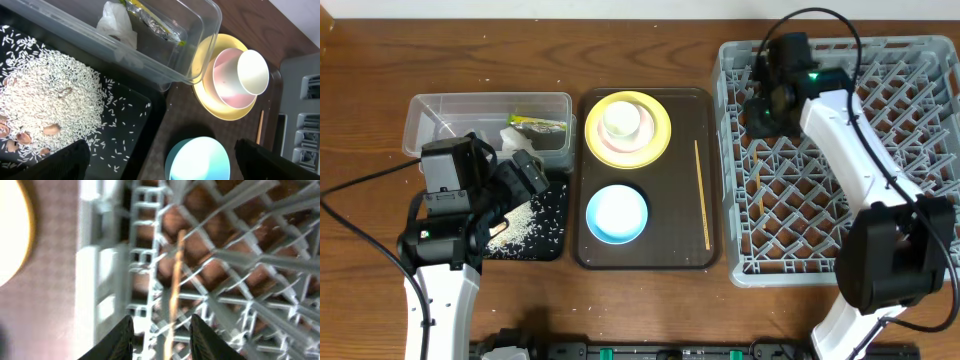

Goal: Sort waste into correct bins and load items into the dishwasher rack
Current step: 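Open the right gripper and release the chopstick in the rack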

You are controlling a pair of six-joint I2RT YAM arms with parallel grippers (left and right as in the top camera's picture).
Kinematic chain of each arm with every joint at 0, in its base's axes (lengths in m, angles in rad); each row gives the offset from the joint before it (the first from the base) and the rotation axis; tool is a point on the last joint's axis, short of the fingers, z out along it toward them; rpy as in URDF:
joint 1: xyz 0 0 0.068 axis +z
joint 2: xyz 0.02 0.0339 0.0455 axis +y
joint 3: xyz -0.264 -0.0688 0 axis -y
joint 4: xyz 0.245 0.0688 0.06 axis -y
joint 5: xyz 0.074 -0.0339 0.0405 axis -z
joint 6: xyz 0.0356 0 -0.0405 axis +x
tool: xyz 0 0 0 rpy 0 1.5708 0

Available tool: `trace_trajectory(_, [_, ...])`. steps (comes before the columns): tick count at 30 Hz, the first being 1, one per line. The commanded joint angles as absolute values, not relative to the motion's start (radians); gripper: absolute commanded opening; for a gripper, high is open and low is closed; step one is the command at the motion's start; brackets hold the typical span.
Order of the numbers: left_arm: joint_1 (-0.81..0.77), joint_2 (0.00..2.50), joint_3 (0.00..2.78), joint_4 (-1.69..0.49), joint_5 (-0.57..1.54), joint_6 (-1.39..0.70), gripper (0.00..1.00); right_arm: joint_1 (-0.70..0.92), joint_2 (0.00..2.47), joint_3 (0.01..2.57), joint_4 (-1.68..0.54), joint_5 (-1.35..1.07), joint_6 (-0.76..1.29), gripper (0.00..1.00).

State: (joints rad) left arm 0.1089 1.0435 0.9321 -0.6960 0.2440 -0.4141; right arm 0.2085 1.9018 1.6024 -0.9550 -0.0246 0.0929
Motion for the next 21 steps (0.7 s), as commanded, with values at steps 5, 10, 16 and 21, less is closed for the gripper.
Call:
trace_trajectory(5, [0.113,1.044,0.954,-0.696,0.242,-0.402,0.95,0.374,1.844,1.656,-1.033,-0.034,0.206,0.37])
trace_trajectory(10, [0.113,1.044,0.954,-0.696,0.242,-0.402,0.95,0.500,1.846,1.605,-1.021,0.056,0.323,0.38])
trace_trajectory(16, [0.113,1.044,0.954,-0.696,0.242,-0.402,0.95,0.633,1.846,1.485,-0.948,0.222,0.428,0.38])
trace_trajectory(21, [0.113,1.044,0.954,-0.696,0.242,-0.402,0.95,0.689,1.846,1.377,-0.860,0.302,0.479,0.37])
